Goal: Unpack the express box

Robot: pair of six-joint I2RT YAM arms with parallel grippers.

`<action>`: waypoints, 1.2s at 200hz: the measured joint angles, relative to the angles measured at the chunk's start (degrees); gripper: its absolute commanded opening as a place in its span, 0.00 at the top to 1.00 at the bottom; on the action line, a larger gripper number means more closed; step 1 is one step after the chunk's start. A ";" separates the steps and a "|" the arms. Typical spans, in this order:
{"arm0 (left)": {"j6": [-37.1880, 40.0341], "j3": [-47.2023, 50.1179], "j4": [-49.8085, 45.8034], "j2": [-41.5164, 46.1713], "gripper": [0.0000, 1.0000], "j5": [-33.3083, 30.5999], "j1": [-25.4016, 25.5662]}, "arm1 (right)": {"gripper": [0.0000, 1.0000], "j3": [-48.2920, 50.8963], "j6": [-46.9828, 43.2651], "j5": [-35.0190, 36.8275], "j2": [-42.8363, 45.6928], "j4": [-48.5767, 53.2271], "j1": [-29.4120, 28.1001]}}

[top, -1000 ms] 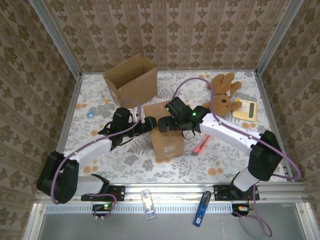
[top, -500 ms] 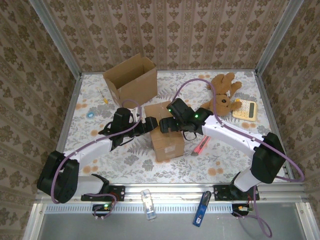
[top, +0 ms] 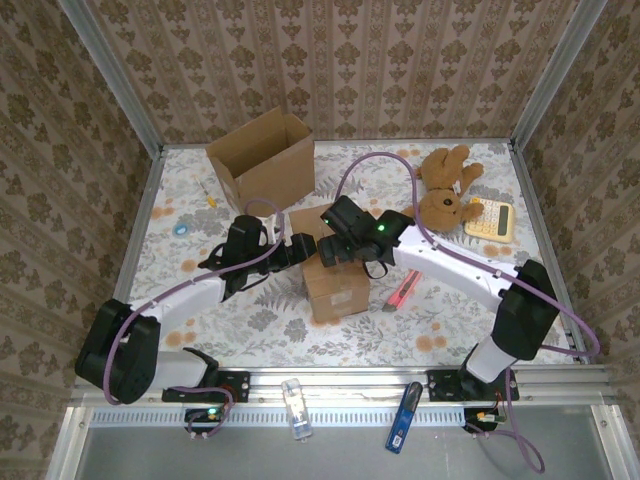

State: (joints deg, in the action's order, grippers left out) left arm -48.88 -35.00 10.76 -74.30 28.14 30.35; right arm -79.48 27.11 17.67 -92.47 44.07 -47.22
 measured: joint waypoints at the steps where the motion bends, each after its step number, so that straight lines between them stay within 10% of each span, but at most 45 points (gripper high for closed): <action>1: 0.00 0.00 0.00 0.00 0.11 0.00 0.00 | 0.02 -0.11 0.00 0.17 -0.09 0.20 -0.09; 146: -0.42 1.25 6.12 -2.60 0.11 1.66 0.02 | 0.02 -14.67 -0.63 24.59 -8.41 22.47 -5.31; 240: -0.39 1.22 8.57 -4.44 0.11 2.73 0.00 | 0.00 -11.45 -1.51 5.09 0.28 17.31 -3.04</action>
State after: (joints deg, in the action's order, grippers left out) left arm -49.28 -33.78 19.33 -78.74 30.87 30.35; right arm -90.94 25.61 22.76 -92.18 61.39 -50.26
